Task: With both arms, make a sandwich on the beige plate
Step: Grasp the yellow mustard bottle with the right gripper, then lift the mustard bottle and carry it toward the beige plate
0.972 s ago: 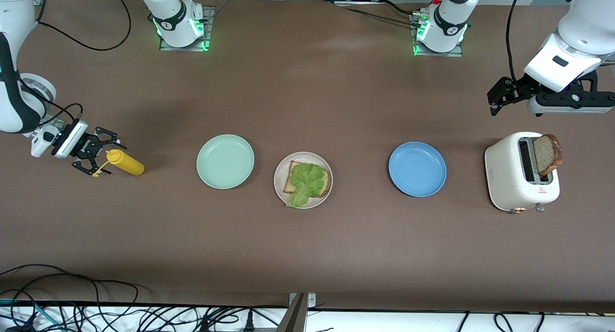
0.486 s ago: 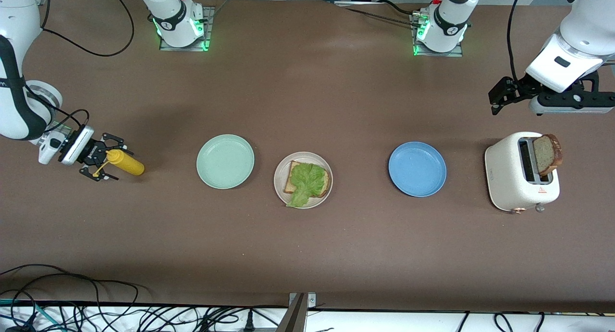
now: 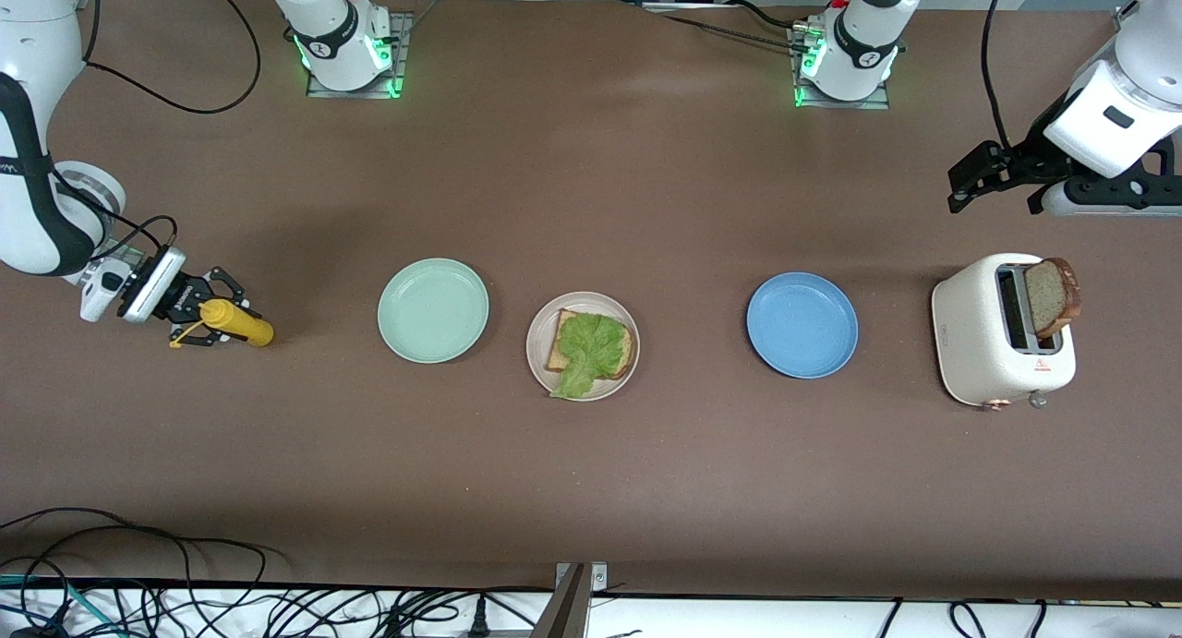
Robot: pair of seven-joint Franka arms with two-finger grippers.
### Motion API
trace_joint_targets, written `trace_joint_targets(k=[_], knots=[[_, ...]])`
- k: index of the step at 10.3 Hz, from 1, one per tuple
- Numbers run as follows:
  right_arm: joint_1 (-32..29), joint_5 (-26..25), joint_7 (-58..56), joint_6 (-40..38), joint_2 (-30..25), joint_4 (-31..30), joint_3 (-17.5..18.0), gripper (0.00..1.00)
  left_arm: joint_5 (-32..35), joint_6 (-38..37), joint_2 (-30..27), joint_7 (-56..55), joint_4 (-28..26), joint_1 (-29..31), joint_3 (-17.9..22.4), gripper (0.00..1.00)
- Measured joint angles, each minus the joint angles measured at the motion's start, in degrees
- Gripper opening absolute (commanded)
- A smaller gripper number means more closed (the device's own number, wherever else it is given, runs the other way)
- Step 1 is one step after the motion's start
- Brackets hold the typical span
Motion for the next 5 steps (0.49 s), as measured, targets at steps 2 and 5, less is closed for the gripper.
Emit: trace_joint_targets(k=[2, 5], knots=[[2.6, -1.7, 6.2, 0.0, -0.1, 4.6, 0.5, 0.00, 0.0, -1.2, 1.9, 0.0, 2.2, 0.0, 0.0, 1.00], [9.2, -8.3, 22.1, 0.9, -0.1, 11.4, 0.7, 0.00, 0.0, -1.2, 2.7, 0.0, 2.6, -0.3, -0.3, 1.00]])
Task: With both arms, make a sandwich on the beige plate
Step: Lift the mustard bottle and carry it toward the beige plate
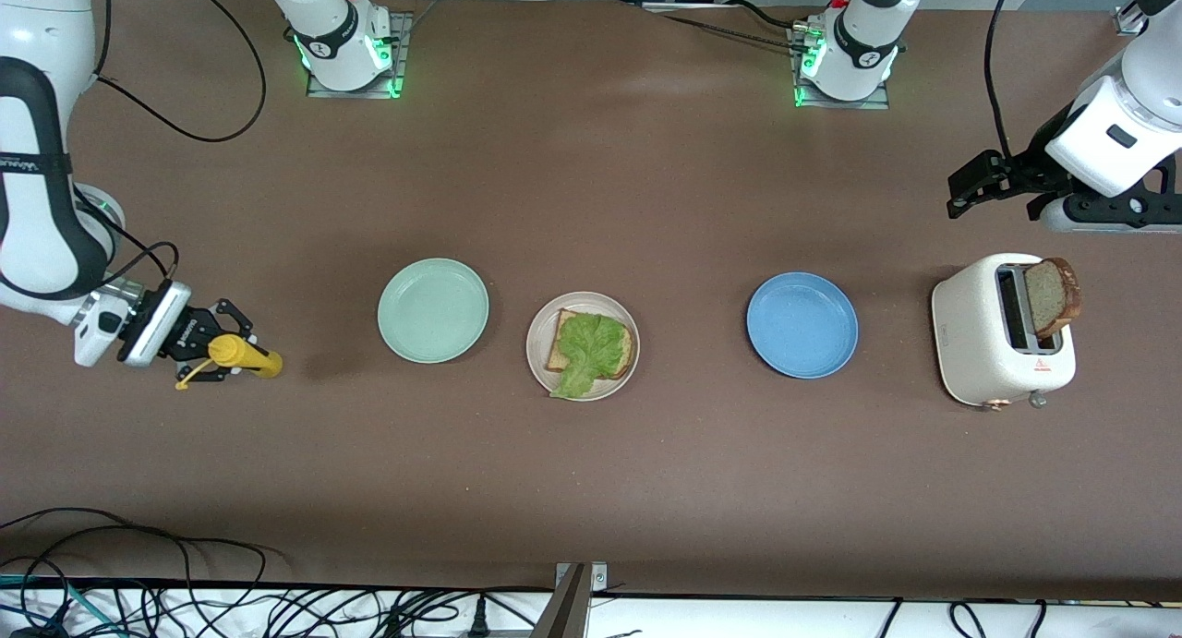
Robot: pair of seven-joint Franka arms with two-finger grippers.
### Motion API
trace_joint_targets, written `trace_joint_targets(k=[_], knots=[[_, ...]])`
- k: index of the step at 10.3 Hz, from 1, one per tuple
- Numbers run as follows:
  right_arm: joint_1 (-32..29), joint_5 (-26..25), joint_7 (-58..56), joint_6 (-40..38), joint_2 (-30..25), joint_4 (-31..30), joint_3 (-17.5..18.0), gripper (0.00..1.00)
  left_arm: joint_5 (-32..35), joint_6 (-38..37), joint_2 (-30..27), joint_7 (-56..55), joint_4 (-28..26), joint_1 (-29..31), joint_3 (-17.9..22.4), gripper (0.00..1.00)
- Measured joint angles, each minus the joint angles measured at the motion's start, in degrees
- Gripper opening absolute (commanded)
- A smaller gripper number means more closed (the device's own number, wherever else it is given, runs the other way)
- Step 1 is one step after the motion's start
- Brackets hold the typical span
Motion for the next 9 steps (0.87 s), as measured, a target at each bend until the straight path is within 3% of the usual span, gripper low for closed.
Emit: trace_joint_targets(k=[3, 9], knots=[[6.7, -9.8, 16.2, 3.2, 0.0, 5.6, 0.1, 0.00, 0.0, 0.0, 0.1, 0.0, 0.2, -0.1, -0.2, 1.00], [18.6, -38.4, 44.0, 7.7, 0.0, 10.9, 0.2, 0.00, 0.0, -0.1, 0.8, 0.0, 0.3, -0.2, -0.3, 1.00]])
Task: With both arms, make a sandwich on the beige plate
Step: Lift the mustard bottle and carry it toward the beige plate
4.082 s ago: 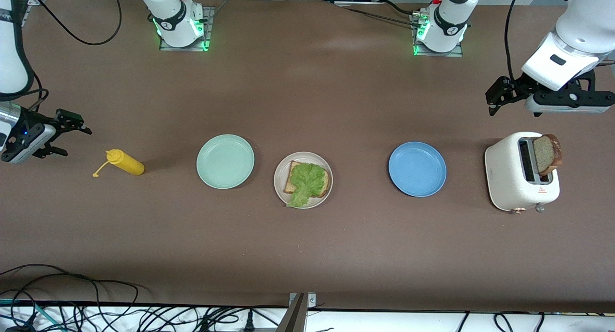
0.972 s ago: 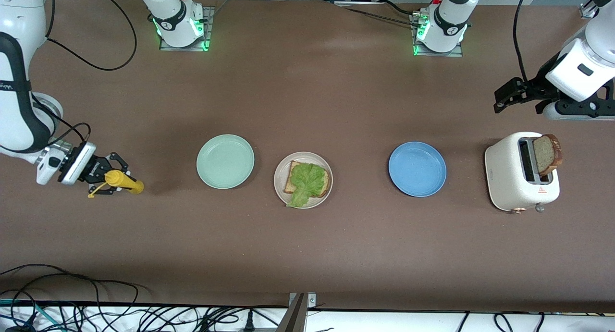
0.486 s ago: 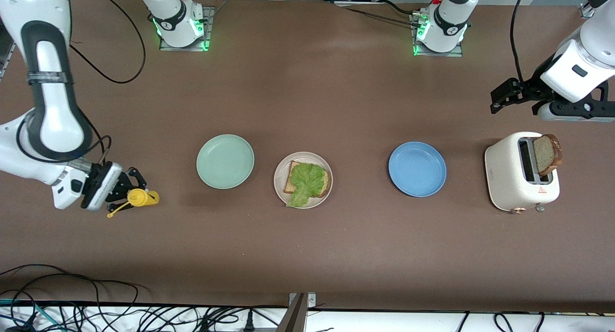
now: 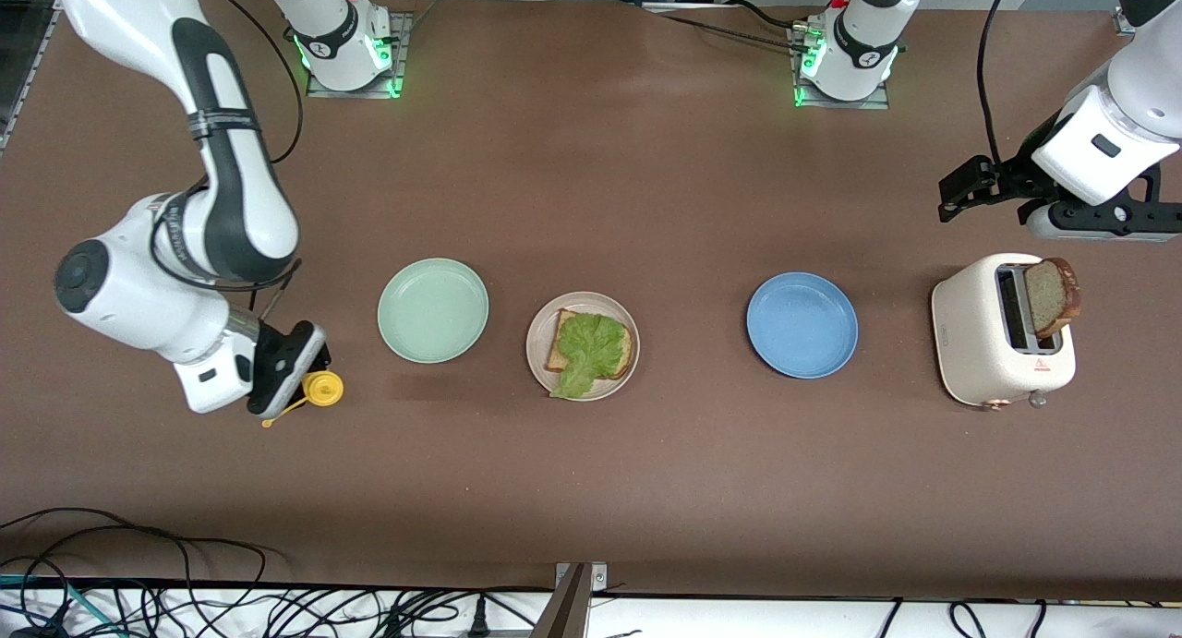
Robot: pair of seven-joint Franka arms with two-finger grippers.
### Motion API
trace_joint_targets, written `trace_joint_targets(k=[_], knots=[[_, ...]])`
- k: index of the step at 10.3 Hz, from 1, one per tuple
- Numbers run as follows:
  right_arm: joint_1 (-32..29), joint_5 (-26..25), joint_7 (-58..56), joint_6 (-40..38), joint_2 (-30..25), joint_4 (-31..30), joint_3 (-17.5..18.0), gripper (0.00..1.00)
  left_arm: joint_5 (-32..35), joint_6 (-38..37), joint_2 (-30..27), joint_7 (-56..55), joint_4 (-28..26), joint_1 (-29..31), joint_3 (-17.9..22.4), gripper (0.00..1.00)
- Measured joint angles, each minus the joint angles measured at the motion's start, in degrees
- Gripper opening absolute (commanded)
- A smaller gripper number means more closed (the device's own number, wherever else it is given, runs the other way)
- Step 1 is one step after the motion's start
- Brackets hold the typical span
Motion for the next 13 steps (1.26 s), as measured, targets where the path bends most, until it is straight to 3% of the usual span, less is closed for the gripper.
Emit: trace_joint_targets(k=[8, 13], knots=[[12.3, -38.9, 30.1, -0.9, 1.0, 1.1, 0.2, 0.00, 0.0, -0.6, 0.0, 0.0, 0.1, -0.1, -0.3, 1.00], [22.6, -57.3, 46.5, -9.4, 4.4, 1.9, 0.2, 0.00, 0.0, -0.7, 0.0, 0.0, 0.1, 0.0, -0.5, 1.00]])
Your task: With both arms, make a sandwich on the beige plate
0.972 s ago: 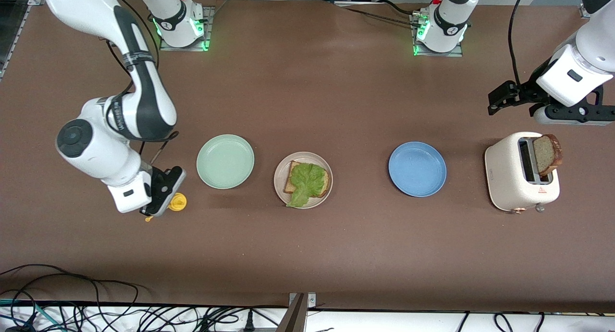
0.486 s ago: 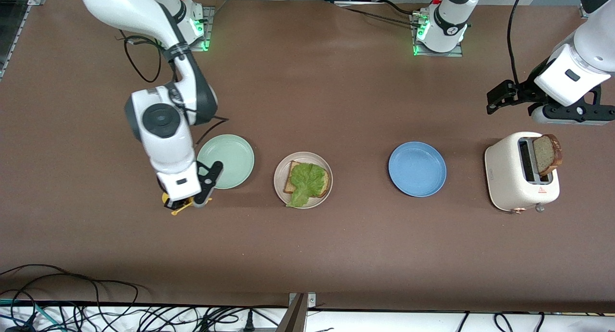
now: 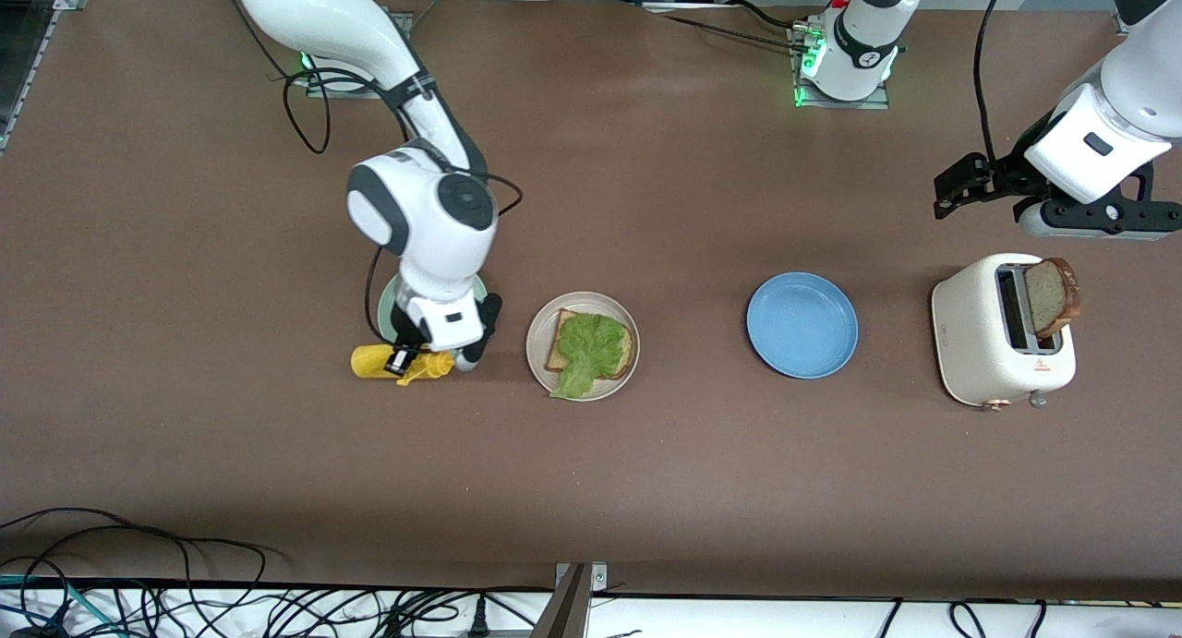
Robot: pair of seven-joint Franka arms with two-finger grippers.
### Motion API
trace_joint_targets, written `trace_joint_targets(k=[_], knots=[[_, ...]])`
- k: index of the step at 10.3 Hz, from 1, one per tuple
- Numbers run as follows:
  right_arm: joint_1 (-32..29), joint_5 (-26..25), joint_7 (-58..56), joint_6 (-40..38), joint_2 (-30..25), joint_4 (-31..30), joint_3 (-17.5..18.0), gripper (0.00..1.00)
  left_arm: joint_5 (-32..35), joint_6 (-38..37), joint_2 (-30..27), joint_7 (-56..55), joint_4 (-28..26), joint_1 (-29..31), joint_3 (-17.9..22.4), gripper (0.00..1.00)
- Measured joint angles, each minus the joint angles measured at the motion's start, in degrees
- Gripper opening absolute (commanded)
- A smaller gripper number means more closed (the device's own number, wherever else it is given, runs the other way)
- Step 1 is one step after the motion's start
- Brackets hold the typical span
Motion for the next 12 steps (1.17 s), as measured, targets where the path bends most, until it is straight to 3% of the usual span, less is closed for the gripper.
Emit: trace_joint_targets(k=[4, 7, 12], knots=[[10.1, -9.6, 9.5, -13.1, 8.5, 6.8, 0.0, 0.00, 0.0, -0.1, 0.0, 0.0, 0.0, 0.0, 0.0, 1.00], [13.6, -15.7, 14.9, -17.8, 14.0, 8.6, -0.1, 0.00, 0.0, -0.1, 0.0, 0.0, 0.0, 0.1, 0.0, 1.00], [14.6, -17.6, 17.9, -18.8, 16.5, 9.6, -0.5, 0.00, 0.0, -0.1, 0.0, 0.0, 0.0, 0.1, 0.0, 1.00]])
